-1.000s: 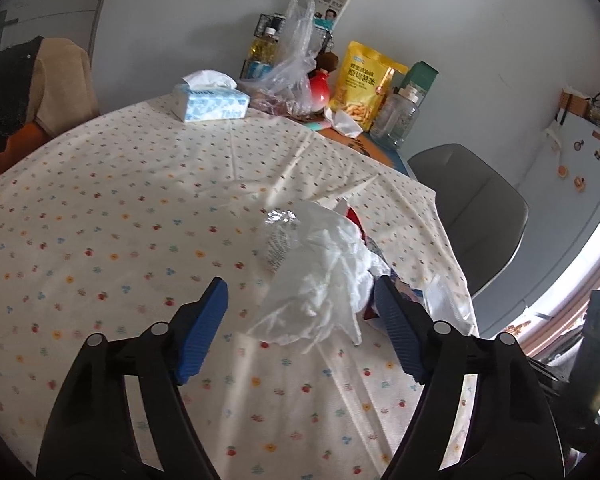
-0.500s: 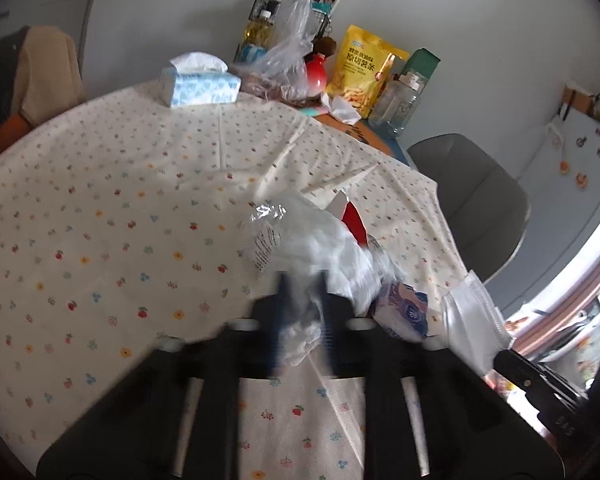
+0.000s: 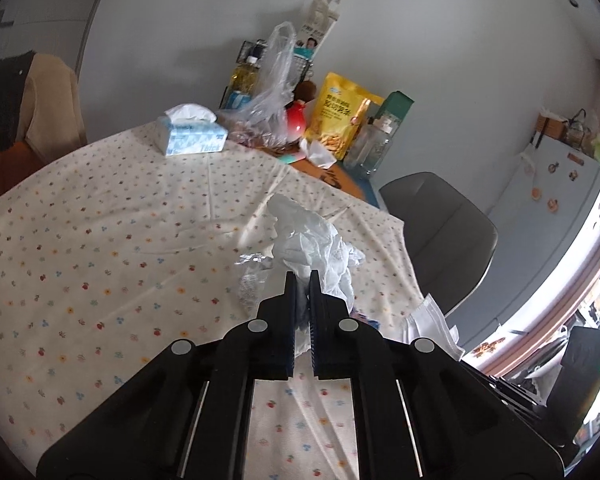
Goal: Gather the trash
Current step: 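Carry tissue and mask over the bin and open both grippers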
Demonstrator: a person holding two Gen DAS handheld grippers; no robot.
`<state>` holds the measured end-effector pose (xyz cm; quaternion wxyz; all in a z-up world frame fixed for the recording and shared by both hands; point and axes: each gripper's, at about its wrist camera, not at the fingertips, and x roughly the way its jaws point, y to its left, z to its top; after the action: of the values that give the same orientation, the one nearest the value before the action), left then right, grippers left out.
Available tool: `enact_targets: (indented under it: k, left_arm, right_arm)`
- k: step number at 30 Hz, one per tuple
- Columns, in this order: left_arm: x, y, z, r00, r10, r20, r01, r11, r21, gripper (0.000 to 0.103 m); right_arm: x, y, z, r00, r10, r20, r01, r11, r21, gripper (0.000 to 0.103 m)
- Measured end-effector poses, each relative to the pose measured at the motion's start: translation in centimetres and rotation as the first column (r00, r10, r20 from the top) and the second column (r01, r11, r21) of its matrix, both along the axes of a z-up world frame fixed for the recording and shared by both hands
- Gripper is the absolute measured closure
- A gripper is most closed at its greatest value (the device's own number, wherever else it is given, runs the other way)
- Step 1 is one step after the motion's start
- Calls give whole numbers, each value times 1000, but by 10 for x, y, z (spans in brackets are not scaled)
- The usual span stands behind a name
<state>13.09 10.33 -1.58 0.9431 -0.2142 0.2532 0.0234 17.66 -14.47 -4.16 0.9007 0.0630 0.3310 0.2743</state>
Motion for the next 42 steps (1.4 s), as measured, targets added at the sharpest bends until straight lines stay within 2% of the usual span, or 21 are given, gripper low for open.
enact_targets:
  k: [7, 19, 29, 42]
  left_arm:
    - [6, -38, 4, 999, -48, -6, 49, 999, 22, 97]
    - [17, -115, -3, 985, -174, -10, 174, 984, 32, 97]
    - [39, -179, -14, 957, -287, -46, 289, 956, 44, 97]
    - [55, -270, -48, 907, -397, -141, 408, 911, 55, 97]
  right_arm:
    - [-11, -30, 11, 999, -48, 21, 48, 999, 10, 100]
    - [-26, -94, 17, 980, -196, 27, 197, 980, -21, 100]
    - [-31, -156, -3, 946, -323, -12, 322, 944, -65, 100]
    - [-36, -224, -46, 893, -440, -93, 435, 898, -70, 100]
